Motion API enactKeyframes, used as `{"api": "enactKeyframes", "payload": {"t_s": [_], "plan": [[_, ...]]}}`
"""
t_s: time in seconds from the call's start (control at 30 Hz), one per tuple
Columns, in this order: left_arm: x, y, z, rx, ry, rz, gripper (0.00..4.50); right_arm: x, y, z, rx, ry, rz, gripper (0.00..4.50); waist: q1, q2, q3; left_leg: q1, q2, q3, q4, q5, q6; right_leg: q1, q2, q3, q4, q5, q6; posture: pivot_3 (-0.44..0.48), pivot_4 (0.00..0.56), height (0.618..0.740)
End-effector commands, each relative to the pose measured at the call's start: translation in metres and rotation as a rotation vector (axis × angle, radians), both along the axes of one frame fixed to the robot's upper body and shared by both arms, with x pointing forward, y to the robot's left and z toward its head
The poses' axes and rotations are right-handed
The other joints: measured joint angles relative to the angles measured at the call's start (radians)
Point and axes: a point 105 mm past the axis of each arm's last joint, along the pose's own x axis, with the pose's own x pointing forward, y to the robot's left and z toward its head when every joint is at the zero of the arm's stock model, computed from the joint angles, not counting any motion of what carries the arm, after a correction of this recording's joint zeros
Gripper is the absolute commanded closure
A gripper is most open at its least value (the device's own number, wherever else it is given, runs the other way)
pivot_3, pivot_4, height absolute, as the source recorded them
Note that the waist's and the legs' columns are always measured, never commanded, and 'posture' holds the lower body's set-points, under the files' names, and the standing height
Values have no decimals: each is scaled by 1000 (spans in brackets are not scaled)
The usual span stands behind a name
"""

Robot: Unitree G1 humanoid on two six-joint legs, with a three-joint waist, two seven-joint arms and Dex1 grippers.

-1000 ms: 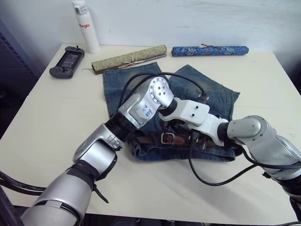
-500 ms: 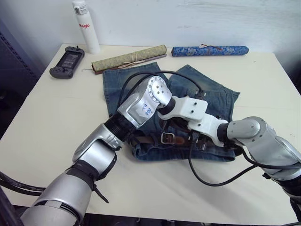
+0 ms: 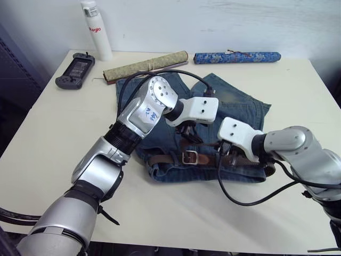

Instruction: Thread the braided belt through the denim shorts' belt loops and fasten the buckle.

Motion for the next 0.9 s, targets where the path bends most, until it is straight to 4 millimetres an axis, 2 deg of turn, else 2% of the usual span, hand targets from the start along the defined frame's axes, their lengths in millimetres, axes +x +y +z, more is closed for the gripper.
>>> {"api": "enactKeyframes", "payload": {"t_s": [0.03, 0.3, 0.5, 0.77, 0.9], "plan": [[-6, -8, 21, -77, 15, -19, 1230, 3, 1, 29, 18, -149, 17, 4500, 0, 0, 0, 0, 0, 0, 0, 0, 0, 0, 0, 0, 0, 0, 0, 0, 150, 686], [-9, 1, 51, -189, 78, 9, 1230, 8, -7, 9, -28, -117, -11, 4500, -1, 0, 0, 0, 0, 0, 0, 0, 0, 0, 0, 0, 0, 0, 0, 0, 150, 686], [-22, 0, 26, -130, 102, -13, 1230, 11, -3, 9, -9, -119, -10, 4500, -2, 0, 0, 0, 0, 0, 0, 0, 0, 0, 0, 0, 1, 0, 0, 0, 150, 686], [-17, -10, -1, -75, 25, 15, 1230, 8, 3, 14, 14, -119, 3, 4500, 0, 0, 0, 0, 0, 0, 0, 0, 0, 0, 0, 1, 1, 0, 0, 0, 150, 686], [-15, -12, -8, -72, 36, 24, 1230, 7, 5, 16, 21, -123, 6, 4500, 0, 0, 0, 0, 0, 0, 0, 0, 0, 0, 0, 1, 1, 0, 0, 0, 150, 686]]}}
